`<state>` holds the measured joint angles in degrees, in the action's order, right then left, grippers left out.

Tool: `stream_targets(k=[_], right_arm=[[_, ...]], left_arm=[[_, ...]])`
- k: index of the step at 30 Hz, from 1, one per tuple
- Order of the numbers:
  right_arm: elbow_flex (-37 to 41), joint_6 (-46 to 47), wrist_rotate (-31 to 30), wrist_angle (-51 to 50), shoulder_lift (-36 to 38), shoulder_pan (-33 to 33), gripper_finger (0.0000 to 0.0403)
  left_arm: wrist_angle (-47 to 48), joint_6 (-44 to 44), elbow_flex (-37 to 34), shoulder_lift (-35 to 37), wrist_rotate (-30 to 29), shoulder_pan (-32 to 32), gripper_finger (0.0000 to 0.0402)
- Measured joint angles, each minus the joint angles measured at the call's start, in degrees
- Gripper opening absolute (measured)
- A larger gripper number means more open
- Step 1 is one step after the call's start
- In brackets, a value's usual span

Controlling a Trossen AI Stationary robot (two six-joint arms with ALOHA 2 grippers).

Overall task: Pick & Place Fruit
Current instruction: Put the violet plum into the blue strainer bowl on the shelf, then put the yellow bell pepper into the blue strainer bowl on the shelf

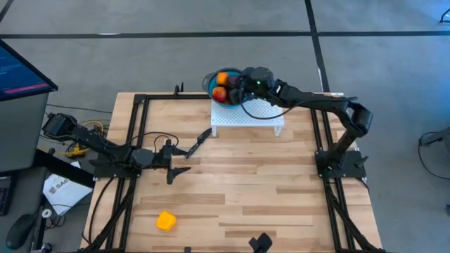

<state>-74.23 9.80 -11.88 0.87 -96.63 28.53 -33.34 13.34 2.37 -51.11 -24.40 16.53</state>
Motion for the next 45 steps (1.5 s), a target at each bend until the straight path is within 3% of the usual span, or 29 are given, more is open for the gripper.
stream_targets(k=[6,16,22,30,35,39,45], right_arm=[[-0.05,-2.11,0.02,-0.22,-0.07,0.04,0.0309],[-1.33,-2.27,-0.02,-3.15,0.32,0.07,0.0386],[-6.37,-2.33,-1.14,-10.58,0.32,0.03,0.0386],[-11.96,-5.02,-8.85,-18.87,1.33,-2.32,0.0363],[-12.05,-7.36,-17.17,-18.75,5.94,-9.72,0.0343],[-11.16,-13.33,-19.26,-17.79,8.53,-19.68,0.0325],[3.07,-11.92,-18.14,-10.24,8.16,-34.92,0.0310]], left_arm=[[-0.22,0.00,0.00,0.00,0.00,0.00,0.0314],[-0.36,0.00,0.00,0.00,0.00,0.00,0.0314],[-0.49,0.00,0.00,0.00,0.00,0.00,0.0314],[-0.62,0.00,0.00,0.00,0.00,0.00,0.0314],[-0.62,0.00,0.00,0.00,0.00,0.00,0.0314],[-0.62,-0.53,0.00,0.00,0.00,0.00,0.0314],[-0.75,-6.37,0.00,0.00,0.08,0.31,0.0314]])
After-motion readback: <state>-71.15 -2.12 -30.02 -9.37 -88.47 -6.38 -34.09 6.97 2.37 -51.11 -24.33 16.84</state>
